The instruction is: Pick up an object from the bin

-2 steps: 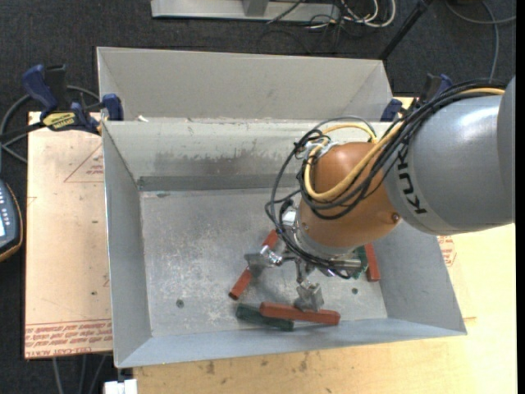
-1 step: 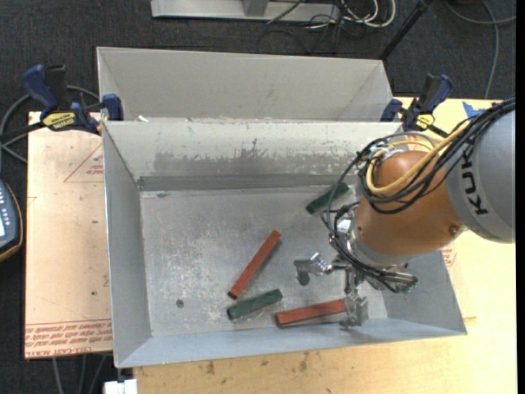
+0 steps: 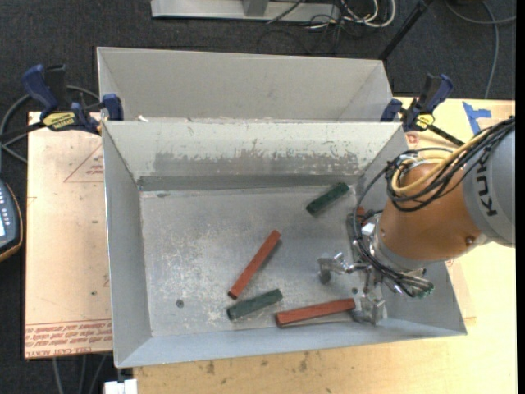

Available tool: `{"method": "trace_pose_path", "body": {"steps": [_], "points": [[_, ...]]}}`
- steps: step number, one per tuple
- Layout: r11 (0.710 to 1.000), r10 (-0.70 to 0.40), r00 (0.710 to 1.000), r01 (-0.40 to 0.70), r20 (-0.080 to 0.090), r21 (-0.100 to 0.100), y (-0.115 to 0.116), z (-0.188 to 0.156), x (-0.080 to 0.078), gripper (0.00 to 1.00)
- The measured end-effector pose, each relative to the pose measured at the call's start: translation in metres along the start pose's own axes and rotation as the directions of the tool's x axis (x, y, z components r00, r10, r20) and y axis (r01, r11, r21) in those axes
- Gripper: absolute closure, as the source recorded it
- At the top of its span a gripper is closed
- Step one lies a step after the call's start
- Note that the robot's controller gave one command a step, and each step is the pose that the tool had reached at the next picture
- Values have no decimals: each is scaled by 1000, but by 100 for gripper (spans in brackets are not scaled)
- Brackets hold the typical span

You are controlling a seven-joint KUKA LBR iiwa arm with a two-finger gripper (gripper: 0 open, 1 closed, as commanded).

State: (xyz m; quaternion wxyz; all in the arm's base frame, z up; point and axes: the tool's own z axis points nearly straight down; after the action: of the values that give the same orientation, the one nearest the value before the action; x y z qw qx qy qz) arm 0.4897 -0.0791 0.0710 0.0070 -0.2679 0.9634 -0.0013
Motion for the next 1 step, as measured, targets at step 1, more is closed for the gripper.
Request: {"method": "trace_pose_path", "body": {"steps": [1], "points": [[1000,-6,1000,6,-9,-6,3,1,2,100]]}}
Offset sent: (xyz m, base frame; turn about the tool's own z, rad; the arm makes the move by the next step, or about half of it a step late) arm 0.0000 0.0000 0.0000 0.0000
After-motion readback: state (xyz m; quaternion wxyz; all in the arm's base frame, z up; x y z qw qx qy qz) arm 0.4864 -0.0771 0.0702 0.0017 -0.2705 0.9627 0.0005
